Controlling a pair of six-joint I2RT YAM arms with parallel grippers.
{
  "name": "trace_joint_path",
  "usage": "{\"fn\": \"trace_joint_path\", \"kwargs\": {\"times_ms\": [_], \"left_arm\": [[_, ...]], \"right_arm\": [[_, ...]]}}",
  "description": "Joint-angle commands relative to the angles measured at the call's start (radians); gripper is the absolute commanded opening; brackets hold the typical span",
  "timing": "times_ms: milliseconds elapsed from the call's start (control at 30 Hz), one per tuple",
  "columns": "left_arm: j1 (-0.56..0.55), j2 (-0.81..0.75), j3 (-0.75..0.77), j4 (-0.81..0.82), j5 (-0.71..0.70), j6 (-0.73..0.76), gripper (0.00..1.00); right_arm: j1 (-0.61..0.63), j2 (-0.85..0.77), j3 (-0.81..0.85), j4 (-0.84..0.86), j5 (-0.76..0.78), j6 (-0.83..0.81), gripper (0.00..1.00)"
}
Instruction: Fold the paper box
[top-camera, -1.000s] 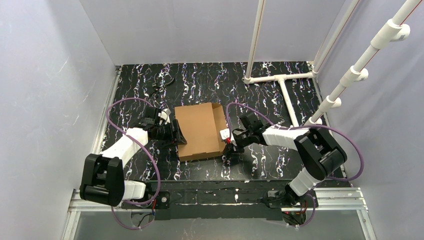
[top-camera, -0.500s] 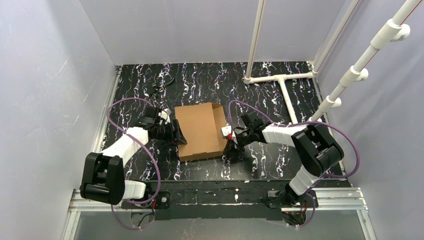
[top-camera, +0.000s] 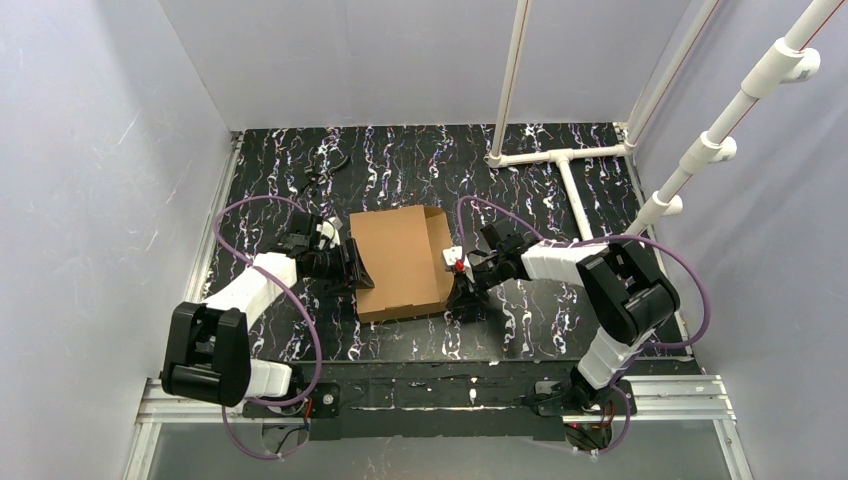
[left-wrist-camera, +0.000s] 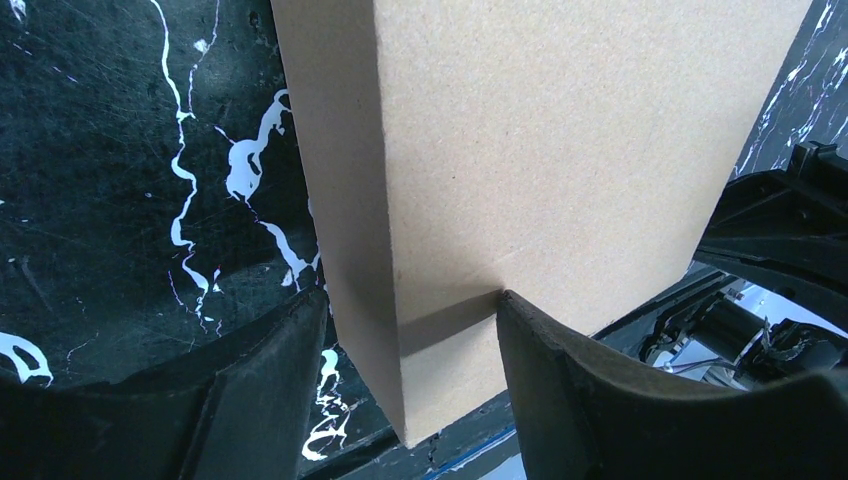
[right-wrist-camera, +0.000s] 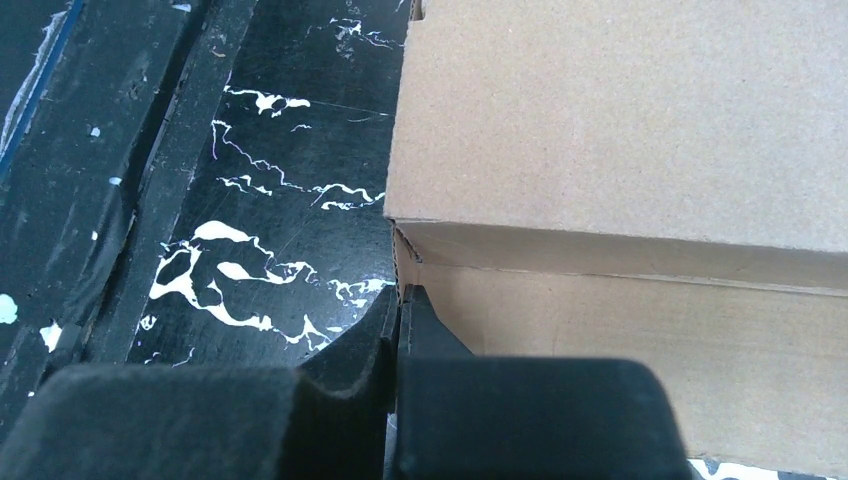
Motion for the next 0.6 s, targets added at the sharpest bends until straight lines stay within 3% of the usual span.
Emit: {"fn": "trace_joint_path", "kwargs": {"times_ms": [0, 567], "left_arm": [[0.002, 0.014, 0.012, -0.035, -0.021, 0.013, 0.61], [0.002, 0.025, 0.012, -0.033, -0.009, 0.012, 0.6]], "right_arm": [[0.001, 0.05, 0.006, -0.098, 0.007, 0.032, 0.01], [-0.021, 0.054, 0.0, -0.12, -0.036, 0.022, 0.01]]}}
